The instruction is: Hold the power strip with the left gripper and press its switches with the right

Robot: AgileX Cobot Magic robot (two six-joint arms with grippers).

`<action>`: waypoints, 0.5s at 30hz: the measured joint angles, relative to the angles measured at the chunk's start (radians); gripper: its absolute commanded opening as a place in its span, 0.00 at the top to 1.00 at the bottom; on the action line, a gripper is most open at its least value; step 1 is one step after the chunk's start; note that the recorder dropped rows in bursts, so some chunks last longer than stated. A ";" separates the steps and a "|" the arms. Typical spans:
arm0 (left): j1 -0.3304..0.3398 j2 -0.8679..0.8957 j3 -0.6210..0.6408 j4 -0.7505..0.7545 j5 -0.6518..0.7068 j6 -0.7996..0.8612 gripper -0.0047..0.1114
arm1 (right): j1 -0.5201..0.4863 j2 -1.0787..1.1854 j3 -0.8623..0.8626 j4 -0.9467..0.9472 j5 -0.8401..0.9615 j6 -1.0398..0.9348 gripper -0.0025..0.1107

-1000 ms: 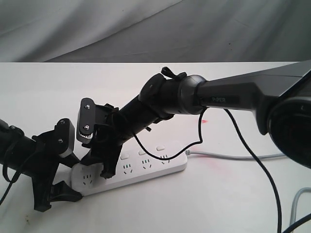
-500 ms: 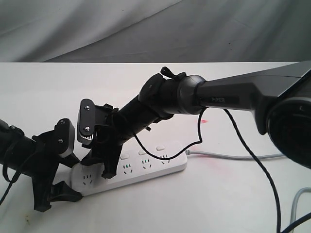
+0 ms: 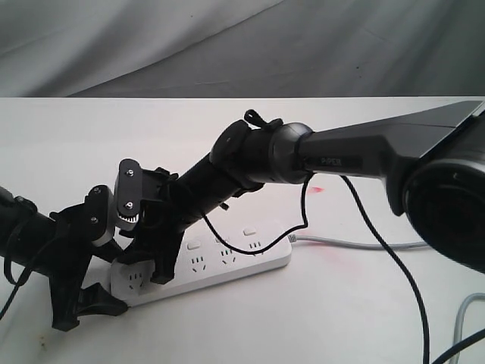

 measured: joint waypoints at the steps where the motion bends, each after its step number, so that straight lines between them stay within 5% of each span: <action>1: 0.000 0.000 0.000 0.002 0.000 0.000 0.50 | 0.001 0.002 -0.002 0.000 0.000 0.000 0.60; 15: 0.000 0.000 0.000 0.002 0.000 0.000 0.50 | -0.008 -0.045 0.013 -0.038 -0.004 0.000 0.60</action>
